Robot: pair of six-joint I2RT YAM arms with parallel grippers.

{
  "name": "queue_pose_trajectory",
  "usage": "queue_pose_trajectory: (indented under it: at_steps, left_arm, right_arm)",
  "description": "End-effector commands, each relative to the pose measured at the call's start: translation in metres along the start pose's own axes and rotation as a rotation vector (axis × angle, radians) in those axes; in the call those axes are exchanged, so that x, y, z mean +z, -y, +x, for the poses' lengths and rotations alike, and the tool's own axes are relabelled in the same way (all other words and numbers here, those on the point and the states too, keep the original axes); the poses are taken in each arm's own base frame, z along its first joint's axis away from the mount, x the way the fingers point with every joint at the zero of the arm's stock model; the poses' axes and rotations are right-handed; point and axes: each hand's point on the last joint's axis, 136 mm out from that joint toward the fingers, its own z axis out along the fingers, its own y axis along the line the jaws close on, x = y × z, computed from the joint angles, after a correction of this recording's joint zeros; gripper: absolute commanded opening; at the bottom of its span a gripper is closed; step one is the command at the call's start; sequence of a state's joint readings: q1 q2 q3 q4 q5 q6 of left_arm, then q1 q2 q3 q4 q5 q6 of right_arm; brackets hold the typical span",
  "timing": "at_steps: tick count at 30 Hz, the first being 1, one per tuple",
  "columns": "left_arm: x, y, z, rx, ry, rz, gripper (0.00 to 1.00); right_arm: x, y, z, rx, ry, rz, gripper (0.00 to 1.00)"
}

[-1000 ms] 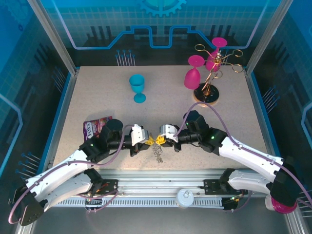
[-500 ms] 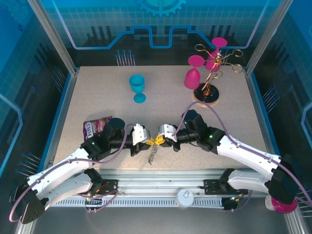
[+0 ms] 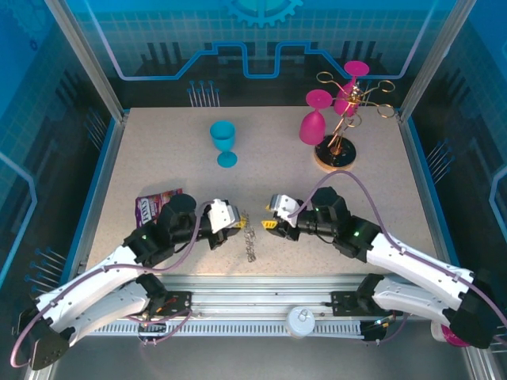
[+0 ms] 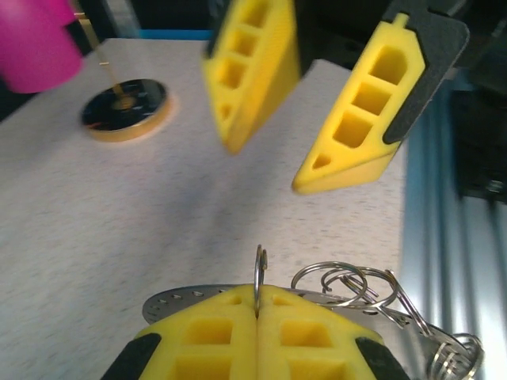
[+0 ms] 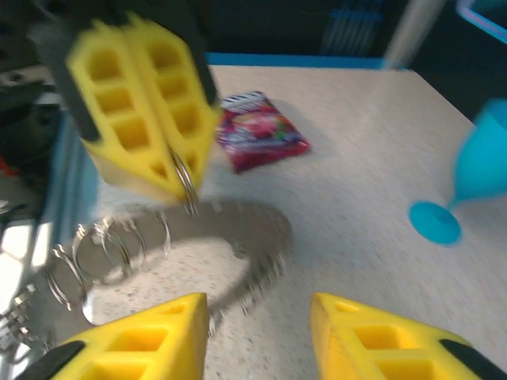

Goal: Put the keys on the keyring

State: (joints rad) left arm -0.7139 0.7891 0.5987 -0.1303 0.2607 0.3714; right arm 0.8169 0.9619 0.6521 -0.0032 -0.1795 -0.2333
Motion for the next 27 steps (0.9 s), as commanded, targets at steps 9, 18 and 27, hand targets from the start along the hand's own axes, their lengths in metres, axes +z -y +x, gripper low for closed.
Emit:
queue_pose_trajectory:
  at_steps: [9, 18, 27]
  left_arm:
    - [-0.066, -0.099, 0.031, -0.362, -0.073, -0.718, 0.00]
    - [-0.121, -0.137, 0.056, -0.467, -0.100, -1.052, 0.00]
    - [-0.130, -0.143, 0.069, -0.552, -0.068, -1.080, 0.00]
  right_arm:
    - [0.066, 0.024, 0.060, 0.630, -0.293, 0.270, 0.31]
    - [0.160, -0.021, 0.092, 0.871, -0.578, 0.188, 0.34]
    - [0.206, -0.035, 0.105, 0.720, -0.663, 0.162, 0.41]
